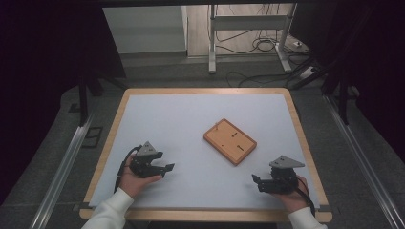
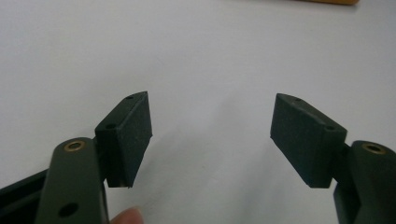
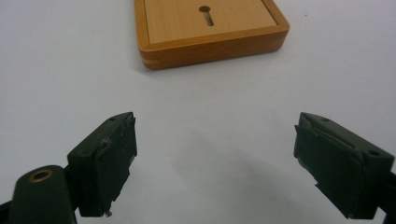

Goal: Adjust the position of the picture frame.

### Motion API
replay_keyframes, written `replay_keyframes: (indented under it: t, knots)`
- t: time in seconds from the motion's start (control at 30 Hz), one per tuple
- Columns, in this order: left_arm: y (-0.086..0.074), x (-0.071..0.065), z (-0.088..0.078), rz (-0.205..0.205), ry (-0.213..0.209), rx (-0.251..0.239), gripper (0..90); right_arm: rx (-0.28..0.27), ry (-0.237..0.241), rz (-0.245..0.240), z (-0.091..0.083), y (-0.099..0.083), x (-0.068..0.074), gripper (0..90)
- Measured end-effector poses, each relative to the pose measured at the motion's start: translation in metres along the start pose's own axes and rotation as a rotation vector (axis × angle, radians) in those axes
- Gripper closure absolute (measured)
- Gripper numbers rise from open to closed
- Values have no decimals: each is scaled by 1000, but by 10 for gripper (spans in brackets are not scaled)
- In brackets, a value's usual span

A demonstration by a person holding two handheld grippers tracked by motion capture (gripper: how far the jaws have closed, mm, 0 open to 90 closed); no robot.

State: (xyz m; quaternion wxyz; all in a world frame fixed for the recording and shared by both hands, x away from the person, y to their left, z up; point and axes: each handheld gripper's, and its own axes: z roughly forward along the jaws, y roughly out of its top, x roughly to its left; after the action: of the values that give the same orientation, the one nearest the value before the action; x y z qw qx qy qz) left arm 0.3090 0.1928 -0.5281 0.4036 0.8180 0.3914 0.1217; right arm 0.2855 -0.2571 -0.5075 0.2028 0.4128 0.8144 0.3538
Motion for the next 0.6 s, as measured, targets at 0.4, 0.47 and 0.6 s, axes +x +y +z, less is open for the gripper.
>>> replay_keyframes:
  t: [0.4, 0.47, 0.6]
  knots:
    - [5, 4, 7, -38, 10, 3, 287, -12, 16, -10, 0, -6, -4, 142]
    - [7, 4, 7, -40, 8, -2, 287, -12, 20, -10, -1, -8, -3, 145]
    - [13, 2, 8, -26, 8, -18, 288, -12, 9, -24, -4, -13, 0, 145]
